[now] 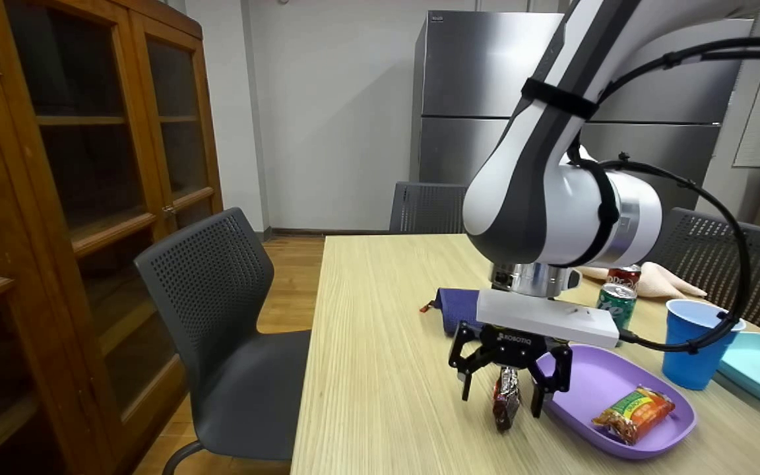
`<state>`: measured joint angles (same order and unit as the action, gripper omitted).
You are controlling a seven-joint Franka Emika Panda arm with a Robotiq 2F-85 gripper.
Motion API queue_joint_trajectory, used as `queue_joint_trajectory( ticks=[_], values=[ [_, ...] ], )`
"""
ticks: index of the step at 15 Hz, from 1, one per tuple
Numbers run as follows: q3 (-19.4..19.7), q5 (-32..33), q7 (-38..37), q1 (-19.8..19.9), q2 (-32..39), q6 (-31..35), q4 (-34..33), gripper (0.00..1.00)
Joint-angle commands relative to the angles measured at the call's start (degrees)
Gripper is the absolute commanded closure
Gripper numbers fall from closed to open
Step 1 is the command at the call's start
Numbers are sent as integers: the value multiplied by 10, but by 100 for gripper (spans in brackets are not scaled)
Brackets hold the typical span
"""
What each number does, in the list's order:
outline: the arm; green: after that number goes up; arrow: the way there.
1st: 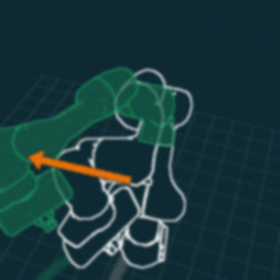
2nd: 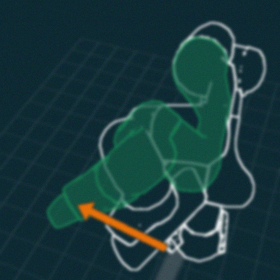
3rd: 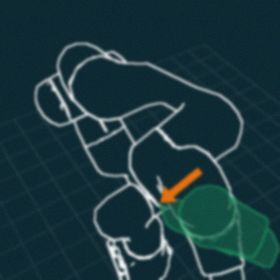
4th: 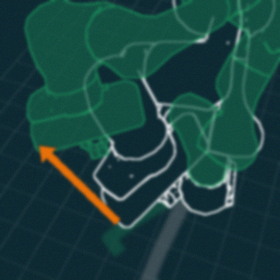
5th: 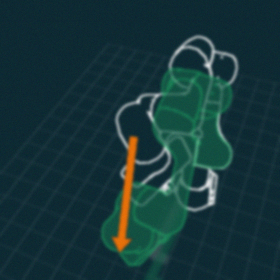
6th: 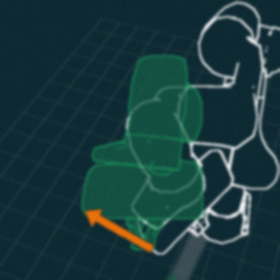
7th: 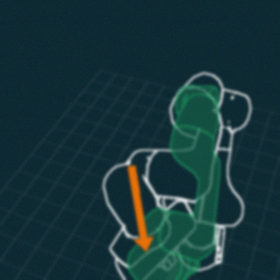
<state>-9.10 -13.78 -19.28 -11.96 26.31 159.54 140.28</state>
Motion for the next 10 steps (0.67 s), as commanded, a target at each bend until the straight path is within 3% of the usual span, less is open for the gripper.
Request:
queue_joint_trajectory(
  ticks=[1,5,6,7,10],
  values=[
    [-4,-15,-12,-5,2,6,-2,0],
    [-4,-17,-13,-6,2,7,-1,0],
    [-4,-17,-13,-6,3,8,-1,25],
    [-4,-16,-13,-7,3,9,-1,28],
    [-3,-16,-14,-7,2,9,0,51]
  ],
)
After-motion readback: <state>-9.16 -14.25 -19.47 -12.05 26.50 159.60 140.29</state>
